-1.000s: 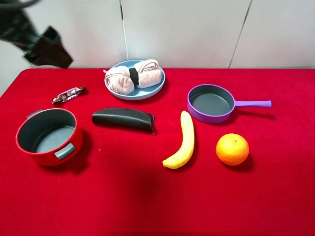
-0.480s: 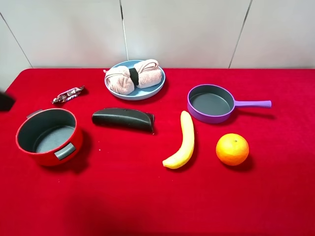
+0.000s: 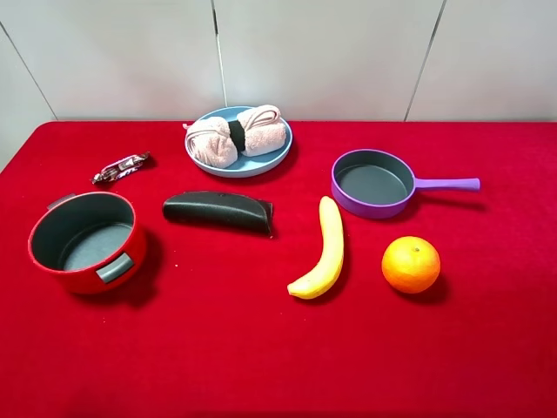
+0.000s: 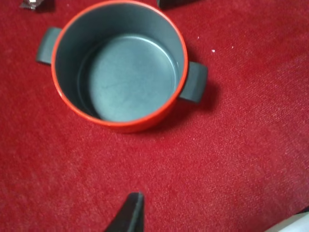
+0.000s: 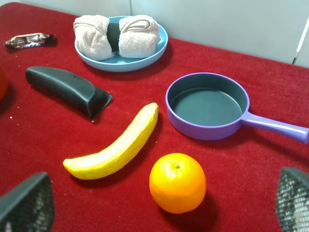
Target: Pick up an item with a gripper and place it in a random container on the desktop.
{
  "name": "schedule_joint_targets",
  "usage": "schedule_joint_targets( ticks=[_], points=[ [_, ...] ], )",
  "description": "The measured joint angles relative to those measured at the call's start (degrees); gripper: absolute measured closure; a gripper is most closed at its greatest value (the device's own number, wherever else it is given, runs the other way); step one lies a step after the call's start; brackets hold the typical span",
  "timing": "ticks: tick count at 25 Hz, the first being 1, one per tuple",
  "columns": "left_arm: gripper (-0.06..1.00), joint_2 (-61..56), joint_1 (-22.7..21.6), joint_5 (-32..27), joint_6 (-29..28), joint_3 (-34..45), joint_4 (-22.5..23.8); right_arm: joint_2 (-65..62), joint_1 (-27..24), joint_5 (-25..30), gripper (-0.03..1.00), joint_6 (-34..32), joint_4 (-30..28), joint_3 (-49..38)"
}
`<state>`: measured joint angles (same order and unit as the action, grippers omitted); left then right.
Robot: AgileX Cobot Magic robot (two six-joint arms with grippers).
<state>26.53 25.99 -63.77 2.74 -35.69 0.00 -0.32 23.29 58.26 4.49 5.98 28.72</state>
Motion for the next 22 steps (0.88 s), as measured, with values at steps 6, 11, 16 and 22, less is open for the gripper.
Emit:
schedule_joint_targets(
  ticks=[6,11,16,22],
  points=[
    [-0.05,-4.15,0.0,-0.11,-0.22,4.97,-0.43,0.0,0.0,0.0,0.27,0.0,0.0,0.0],
    [-0.05,-4.69,0.0,0.03,-0.23,5.74,-0.48,0.0,0.0,0.0,0.27,0.0,0.0,0.0],
    [-0.05,-4.98,0.0,2.34,-0.23,7.29,-0.48,0.0,0.0,0.0,0.27,0.0,0.0,0.0],
    [-0.05,-4.99,0.0,3.1,-0.23,7.31,-0.48,0.0,0.0,0.0,0.27,0.0,0.0,0.0]
  ],
)
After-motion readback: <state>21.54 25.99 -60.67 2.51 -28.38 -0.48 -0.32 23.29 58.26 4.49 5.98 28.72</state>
